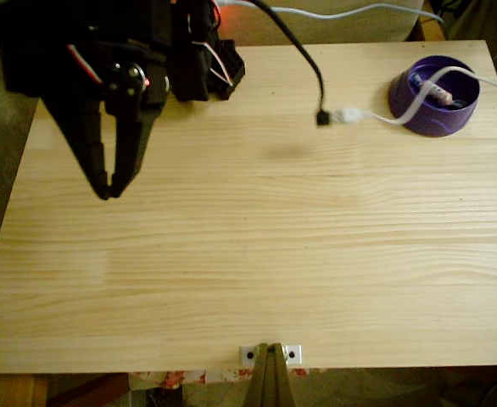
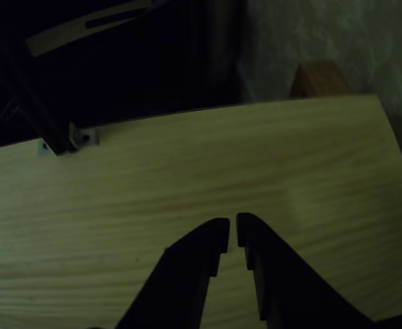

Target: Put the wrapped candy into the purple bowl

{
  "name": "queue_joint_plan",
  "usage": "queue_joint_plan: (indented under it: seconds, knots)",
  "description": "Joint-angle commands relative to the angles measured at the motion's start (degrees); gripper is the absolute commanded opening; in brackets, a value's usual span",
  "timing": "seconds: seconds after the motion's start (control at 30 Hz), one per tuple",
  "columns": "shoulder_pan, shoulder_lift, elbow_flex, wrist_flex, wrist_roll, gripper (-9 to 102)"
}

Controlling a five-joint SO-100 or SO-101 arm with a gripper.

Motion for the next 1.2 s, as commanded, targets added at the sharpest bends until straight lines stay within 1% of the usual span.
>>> queue_joint_plan:
  seconds: [0.0,0.1,0.33,0.43,0.63,1.0,1.17]
  knots:
    - [0.62,7.56,4.57,-2.46,3.78,0]
    - [1.32,11.78,8.88,-4.22,7.91,0]
    - [3.69,18.02,18.11,-2.29,7.29,0]
    - [3.69,22.68,22.41,0.0,8.0,0]
    - [0.09,33.75,29.44,7.03,11.6,0]
    - [1.49,33.75,35.6,3.6,12.39,0]
    - [1.93,33.75,35.77,3.34,13.18,0]
